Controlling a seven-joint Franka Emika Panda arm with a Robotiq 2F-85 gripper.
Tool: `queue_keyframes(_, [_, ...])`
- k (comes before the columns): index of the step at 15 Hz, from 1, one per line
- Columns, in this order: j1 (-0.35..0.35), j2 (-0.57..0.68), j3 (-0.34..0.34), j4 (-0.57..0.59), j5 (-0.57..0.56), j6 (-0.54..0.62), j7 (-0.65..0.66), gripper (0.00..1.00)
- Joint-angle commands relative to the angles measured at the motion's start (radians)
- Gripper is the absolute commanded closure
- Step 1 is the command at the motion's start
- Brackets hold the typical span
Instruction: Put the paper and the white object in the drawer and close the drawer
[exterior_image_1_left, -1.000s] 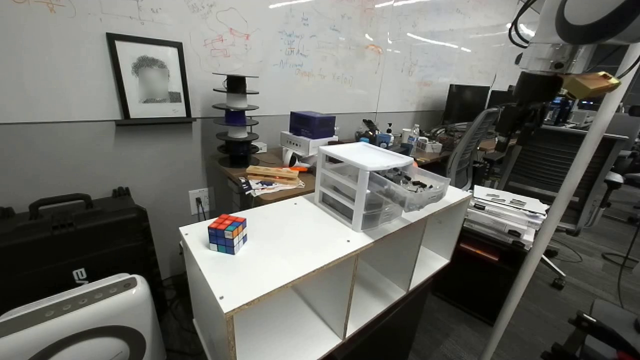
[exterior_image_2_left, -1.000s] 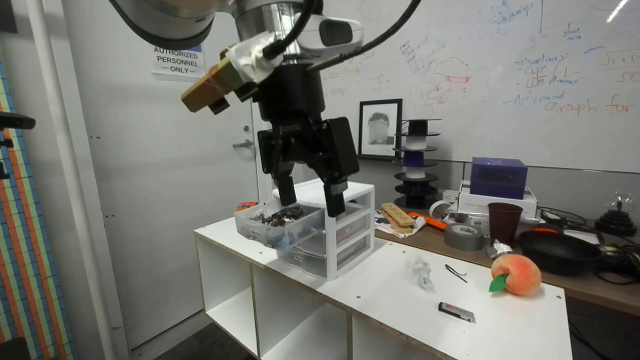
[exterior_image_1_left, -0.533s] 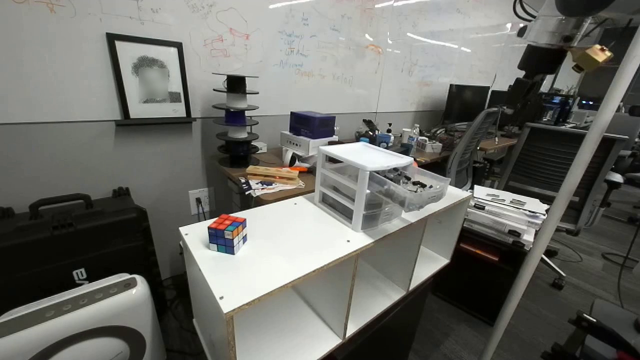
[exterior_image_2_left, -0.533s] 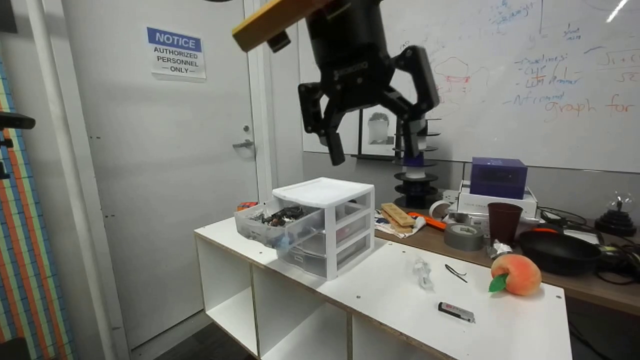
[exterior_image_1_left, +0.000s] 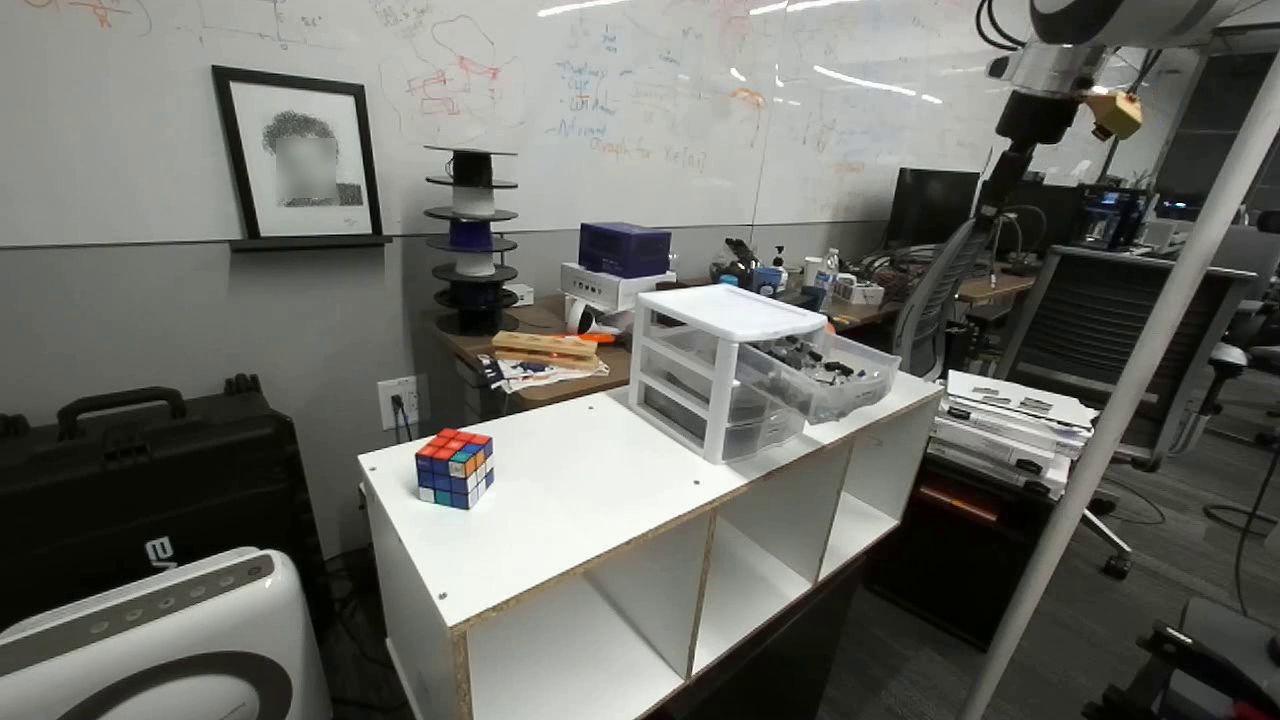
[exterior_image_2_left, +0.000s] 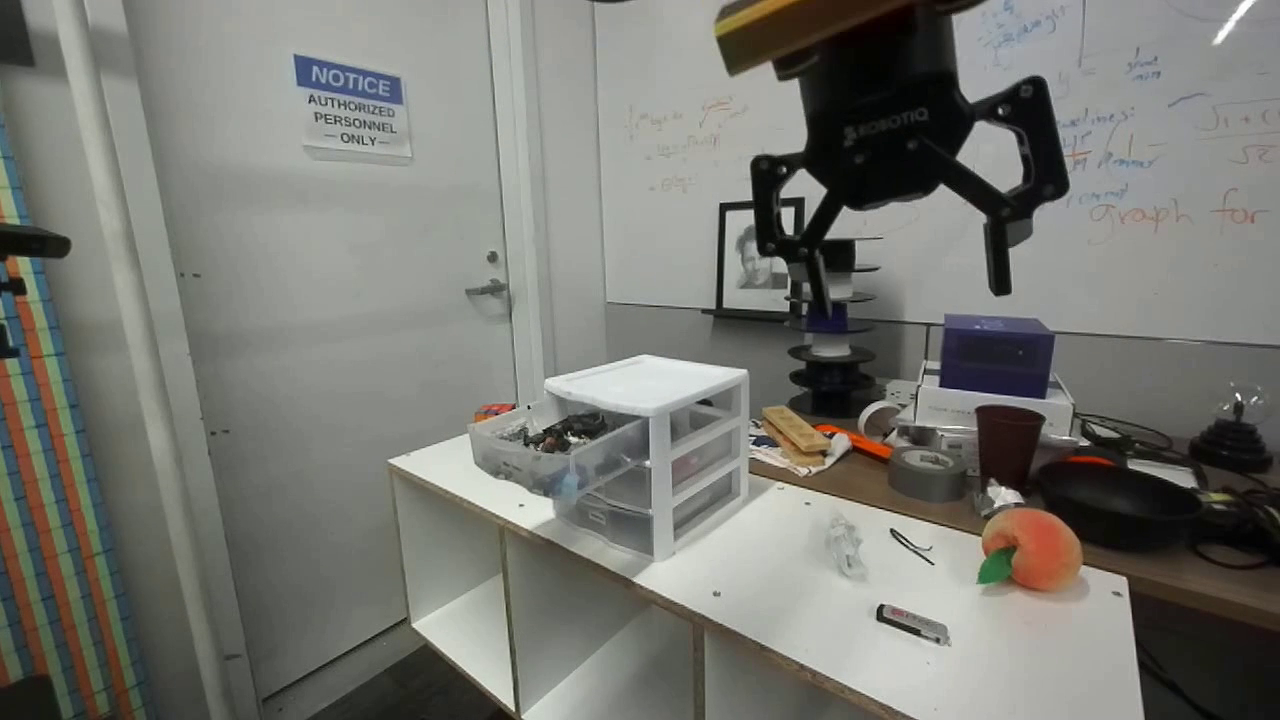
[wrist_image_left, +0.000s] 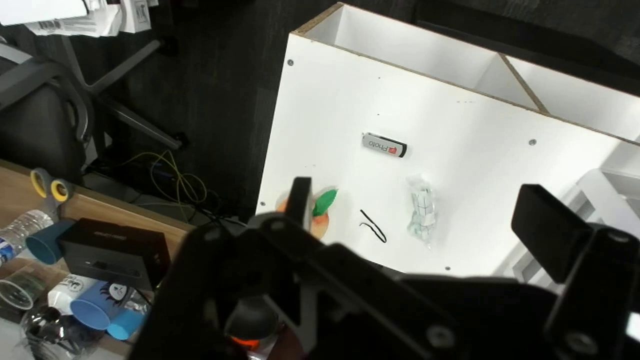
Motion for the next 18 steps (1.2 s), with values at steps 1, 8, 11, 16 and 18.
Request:
queue_keyframes(1, [-0.064,0.148,0.066,0.139,0.081,0.002,-0.075,0.0])
queue_keyframes(8, [-0.128,0.357,0.197,0.309,0.154,0.003,-0.091,0.0])
queue_keyframes(11, [-0.136,0.449,0.228,0.395,0.131,0.009,-0.074,0.0])
queue_keyframes(16, [-0.113,0.642,0.23,0.591,0.087,0.008,0.086,0.0])
queue_keyframes(18, [-0.107,0.707,0.238,0.665,0.059,-0.009,0.117,0.0])
